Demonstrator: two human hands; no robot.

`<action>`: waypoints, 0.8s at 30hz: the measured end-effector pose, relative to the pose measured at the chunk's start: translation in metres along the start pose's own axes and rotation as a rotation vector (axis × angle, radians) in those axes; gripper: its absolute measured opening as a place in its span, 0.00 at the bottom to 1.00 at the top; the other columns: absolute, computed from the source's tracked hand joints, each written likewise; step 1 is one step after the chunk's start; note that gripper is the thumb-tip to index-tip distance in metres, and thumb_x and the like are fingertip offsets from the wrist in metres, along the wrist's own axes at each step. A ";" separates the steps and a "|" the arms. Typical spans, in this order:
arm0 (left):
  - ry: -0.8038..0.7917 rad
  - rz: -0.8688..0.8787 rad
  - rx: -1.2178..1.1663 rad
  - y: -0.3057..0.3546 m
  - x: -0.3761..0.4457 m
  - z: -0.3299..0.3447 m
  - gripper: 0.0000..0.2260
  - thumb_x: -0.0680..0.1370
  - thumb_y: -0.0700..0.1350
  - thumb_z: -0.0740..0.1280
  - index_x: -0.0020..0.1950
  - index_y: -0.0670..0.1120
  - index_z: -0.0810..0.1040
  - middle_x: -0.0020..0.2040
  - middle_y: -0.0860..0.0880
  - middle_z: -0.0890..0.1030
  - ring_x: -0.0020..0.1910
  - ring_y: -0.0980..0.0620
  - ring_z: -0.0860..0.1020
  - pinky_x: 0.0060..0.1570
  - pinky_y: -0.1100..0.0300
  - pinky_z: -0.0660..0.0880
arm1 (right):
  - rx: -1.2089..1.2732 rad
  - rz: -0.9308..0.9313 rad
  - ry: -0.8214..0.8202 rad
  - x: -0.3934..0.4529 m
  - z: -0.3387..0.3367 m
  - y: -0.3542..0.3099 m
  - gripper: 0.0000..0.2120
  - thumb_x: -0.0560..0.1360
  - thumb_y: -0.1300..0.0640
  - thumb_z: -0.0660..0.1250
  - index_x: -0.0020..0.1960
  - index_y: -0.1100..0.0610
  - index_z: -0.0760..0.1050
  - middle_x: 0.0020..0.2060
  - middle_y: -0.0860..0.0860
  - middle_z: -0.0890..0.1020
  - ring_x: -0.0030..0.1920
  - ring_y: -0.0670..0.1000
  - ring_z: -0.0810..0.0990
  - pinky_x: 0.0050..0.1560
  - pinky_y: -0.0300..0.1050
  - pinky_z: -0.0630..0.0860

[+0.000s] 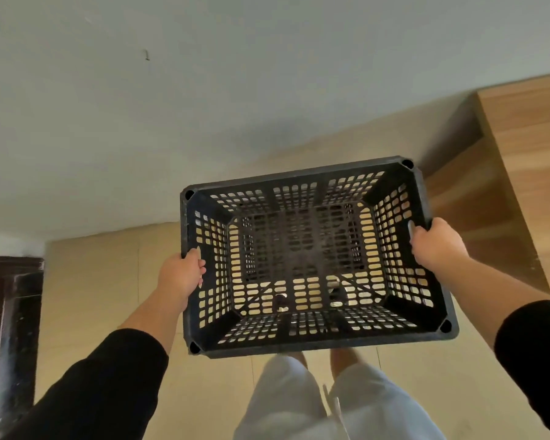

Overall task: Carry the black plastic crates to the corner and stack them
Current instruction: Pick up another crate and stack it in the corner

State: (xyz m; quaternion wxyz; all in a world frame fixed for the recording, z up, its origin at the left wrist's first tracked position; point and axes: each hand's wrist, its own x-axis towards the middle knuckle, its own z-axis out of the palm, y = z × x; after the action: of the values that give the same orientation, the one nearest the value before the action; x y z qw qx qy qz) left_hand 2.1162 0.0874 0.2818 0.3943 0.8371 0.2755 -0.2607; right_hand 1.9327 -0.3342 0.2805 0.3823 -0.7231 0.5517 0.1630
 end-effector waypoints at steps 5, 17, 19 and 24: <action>-0.022 -0.010 0.002 0.003 0.066 0.035 0.15 0.88 0.50 0.61 0.69 0.43 0.77 0.50 0.47 0.83 0.49 0.51 0.81 0.52 0.50 0.79 | -0.006 0.045 0.010 0.053 0.037 -0.013 0.18 0.87 0.48 0.59 0.70 0.59 0.71 0.58 0.59 0.81 0.56 0.61 0.81 0.57 0.59 0.80; -0.005 0.039 0.058 -0.003 0.167 0.103 0.17 0.88 0.52 0.61 0.70 0.43 0.78 0.51 0.47 0.83 0.47 0.52 0.80 0.51 0.53 0.79 | -0.039 0.071 0.030 0.156 0.095 -0.012 0.16 0.87 0.52 0.61 0.71 0.58 0.71 0.59 0.56 0.79 0.58 0.60 0.80 0.62 0.60 0.80; 0.000 0.053 0.071 -0.004 0.176 0.108 0.18 0.88 0.52 0.60 0.70 0.43 0.78 0.51 0.47 0.83 0.46 0.51 0.80 0.49 0.53 0.78 | -0.022 0.072 0.044 0.167 0.101 -0.014 0.15 0.86 0.52 0.60 0.69 0.57 0.72 0.60 0.58 0.81 0.59 0.61 0.82 0.62 0.63 0.80; 0.028 0.053 0.081 -0.007 0.190 0.119 0.16 0.88 0.52 0.60 0.68 0.44 0.78 0.50 0.47 0.83 0.46 0.52 0.80 0.52 0.52 0.79 | -0.051 0.045 0.066 0.184 0.112 -0.017 0.15 0.84 0.53 0.58 0.64 0.60 0.73 0.56 0.62 0.83 0.56 0.65 0.83 0.60 0.67 0.81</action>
State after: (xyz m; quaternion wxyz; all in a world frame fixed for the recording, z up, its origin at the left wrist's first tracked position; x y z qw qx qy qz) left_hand 2.2211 0.0445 0.0880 0.3628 0.8630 0.2478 -0.2494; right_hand 2.0312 -0.3741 0.0926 0.3414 -0.7251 0.5758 0.1616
